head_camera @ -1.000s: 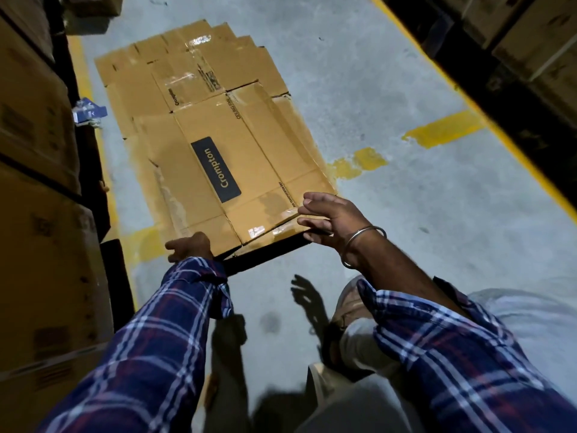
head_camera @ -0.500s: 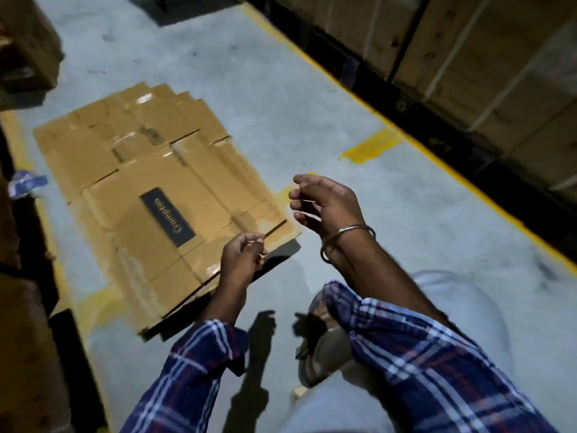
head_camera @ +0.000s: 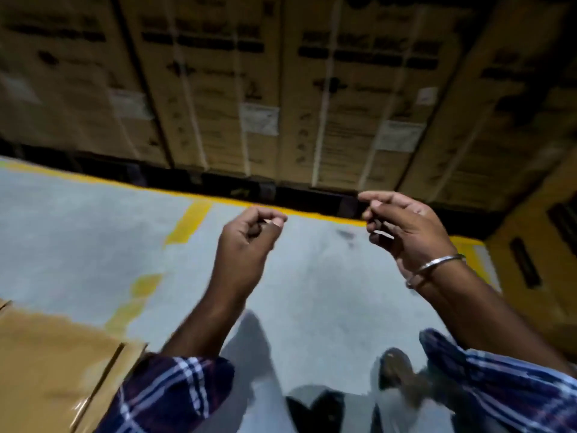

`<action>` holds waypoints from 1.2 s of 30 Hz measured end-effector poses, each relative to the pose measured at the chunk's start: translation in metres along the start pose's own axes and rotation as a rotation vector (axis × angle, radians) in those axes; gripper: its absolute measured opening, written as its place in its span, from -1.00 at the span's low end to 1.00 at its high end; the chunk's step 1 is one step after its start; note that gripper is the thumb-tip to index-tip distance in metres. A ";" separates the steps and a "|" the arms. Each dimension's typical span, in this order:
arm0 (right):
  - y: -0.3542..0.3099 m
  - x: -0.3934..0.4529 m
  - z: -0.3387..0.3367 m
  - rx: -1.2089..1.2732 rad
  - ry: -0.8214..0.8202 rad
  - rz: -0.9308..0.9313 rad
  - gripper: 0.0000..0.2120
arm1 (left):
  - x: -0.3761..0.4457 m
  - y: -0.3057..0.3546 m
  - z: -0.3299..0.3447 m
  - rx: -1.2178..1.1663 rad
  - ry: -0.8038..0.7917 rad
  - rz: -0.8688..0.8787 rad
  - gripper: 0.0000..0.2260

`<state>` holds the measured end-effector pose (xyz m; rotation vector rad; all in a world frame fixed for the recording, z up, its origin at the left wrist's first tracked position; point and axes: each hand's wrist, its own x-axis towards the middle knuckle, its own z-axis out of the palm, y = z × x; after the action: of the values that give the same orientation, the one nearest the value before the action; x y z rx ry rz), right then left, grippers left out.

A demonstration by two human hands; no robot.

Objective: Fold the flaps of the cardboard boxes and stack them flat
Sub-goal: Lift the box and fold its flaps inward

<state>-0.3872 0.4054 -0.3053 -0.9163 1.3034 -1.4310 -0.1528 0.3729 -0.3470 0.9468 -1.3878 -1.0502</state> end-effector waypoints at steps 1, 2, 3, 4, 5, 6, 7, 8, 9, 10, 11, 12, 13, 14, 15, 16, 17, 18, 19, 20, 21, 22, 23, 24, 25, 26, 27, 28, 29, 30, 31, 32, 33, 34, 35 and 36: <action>-0.004 -0.001 -0.032 -0.011 0.052 -0.001 -0.82 | 0.000 0.004 0.028 -0.002 -0.091 -0.004 -0.93; -0.012 -0.005 -0.071 -0.024 0.116 -0.009 -0.81 | 0.000 0.009 0.063 -0.005 -0.195 -0.015 -0.93; -0.017 -0.009 -0.103 -0.043 0.164 -0.013 -0.81 | -0.002 0.012 0.091 -0.005 -0.284 -0.029 -0.92; -0.020 -0.013 -0.132 -0.063 0.205 -0.012 -0.81 | -0.006 0.016 0.115 -0.011 -0.361 -0.031 -0.91; -0.027 -0.021 -0.169 -0.079 0.265 -0.020 -0.82 | -0.008 0.020 0.147 -0.019 -0.455 -0.040 -0.90; -0.031 -0.027 -0.198 -0.094 0.307 -0.018 -0.83 | -0.012 0.023 0.170 -0.024 -0.524 -0.046 -0.90; -0.037 -0.034 -0.233 -0.112 0.364 -0.023 -0.83 | -0.016 0.028 0.199 -0.031 -0.598 -0.055 -0.90; -0.041 -0.038 -0.261 -0.124 0.413 -0.020 -0.82 | -0.019 0.030 0.220 -0.033 -0.654 -0.066 -0.90; -0.043 -0.041 -0.289 -0.137 0.479 -0.017 -0.81 | -0.023 0.032 0.240 -0.039 -0.700 -0.066 -0.90; -0.047 -0.048 -0.320 -0.143 0.554 -0.021 -0.79 | -0.027 0.034 0.265 -0.050 -0.746 -0.073 -0.90; -0.049 -0.050 -0.347 -0.151 0.625 -0.022 -0.77 | -0.031 0.034 0.283 -0.063 -0.773 -0.084 -0.90; -0.053 -0.056 -0.376 -0.155 0.704 -0.025 -0.75 | -0.037 0.034 0.308 -0.077 -0.803 -0.102 -0.90; -0.054 -0.058 -0.400 -0.158 0.770 -0.024 -0.72 | -0.042 0.033 0.326 -0.091 -0.815 -0.122 -0.90; -0.055 -0.059 -0.422 -0.163 0.830 -0.018 -0.69 | -0.047 0.033 0.344 -0.112 -0.815 -0.138 -0.91; -0.055 -0.060 -0.449 -0.177 0.888 -0.014 -0.66 | -0.056 0.032 0.369 -0.138 -0.816 -0.166 -0.91; -0.055 -0.056 -0.468 -0.209 0.928 -0.009 -0.64 | -0.064 0.031 0.387 -0.167 -0.798 -0.200 -0.87; -0.054 -0.052 -0.492 -0.257 0.970 0.003 -0.61 | -0.075 0.028 0.411 -0.193 -0.789 -0.238 -0.84; -0.053 -0.048 -0.510 -0.314 0.992 0.011 -0.59 | -0.086 0.025 0.432 -0.218 -0.783 -0.274 -0.83; -0.051 -0.042 -0.526 -0.368 1.011 0.021 -0.57 | -0.096 0.022 0.450 -0.238 -0.785 -0.301 -0.85; -0.050 -0.037 -0.543 -0.413 1.034 0.027 -0.55 | -0.107 0.018 0.470 -0.256 -0.801 -0.328 -0.86; -0.051 -0.031 -0.556 -0.446 1.059 0.030 -0.54 | -0.117 0.012 0.485 -0.258 -0.822 -0.354 -0.87; -0.053 -0.026 -0.570 -0.480 1.086 0.034 -0.53 | -0.126 0.004 0.499 -0.248 -0.847 -0.379 -0.87; -0.055 -0.019 -0.580 -0.529 1.095 0.034 -0.51 | -0.133 -0.006 0.507 -0.219 -0.866 -0.391 -0.86; -0.058 -0.013 -0.587 -0.605 1.093 0.036 -0.50 | -0.138 -0.017 0.513 -0.182 -0.885 -0.394 -0.86; -0.057 -0.007 -0.599 -0.698 1.082 0.054 -0.49 | -0.143 -0.031 0.519 -0.134 -0.904 -0.397 -0.85; -0.058 0.001 -0.606 -0.809 1.052 0.076 -0.47 | -0.144 -0.043 0.522 -0.072 -0.908 -0.400 -0.86; -0.055 0.008 -0.618 -0.917 1.024 0.115 -0.44 | -0.145 -0.055 0.529 -0.009 -0.916 -0.408 -0.86; -0.053 0.015 -0.627 -1.019 1.001 0.147 -0.41 | -0.144 -0.064 0.535 0.049 -0.934 -0.393 -0.86; -0.050 0.024 -0.635 -1.086 0.998 0.163 -0.37 | -0.142 -0.070 0.540 0.096 -0.951 -0.355 -0.85; -0.048 0.033 -0.642 -1.121 1.015 0.167 -0.35 | -0.141 -0.075 0.546 0.121 -0.958 -0.321 -0.85; -0.047 0.040 -0.647 -1.144 1.042 0.159 -0.33 | -0.140 -0.077 0.550 0.137 -0.949 -0.303 -0.85; -0.045 0.046 -0.655 -1.176 1.054 0.164 -0.33 | -0.141 -0.079 0.554 0.135 -0.937 -0.302 -0.86; -0.043 0.050 -0.662 -1.229 1.041 0.182 -0.34 | -0.143 -0.081 0.557 0.126 -0.933 -0.308 -0.87; -0.041 0.054 -0.667 -1.301 1.010 0.200 -0.35 | -0.144 -0.083 0.558 0.109 -0.938 -0.308 -0.88; -0.040 0.058 -0.675 -1.367 0.979 0.211 -0.36 | -0.146 -0.085 0.560 0.103 -0.950 -0.293 -0.88; -0.040 0.062 -0.680 -1.410 0.961 0.204 -0.36 | -0.147 -0.085 0.561 0.106 -0.958 -0.281 -0.88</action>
<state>-1.0570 0.5260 -0.3705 -0.8259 3.1767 -0.5584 -0.7020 0.5349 -0.4738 0.7359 -2.1311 -1.7886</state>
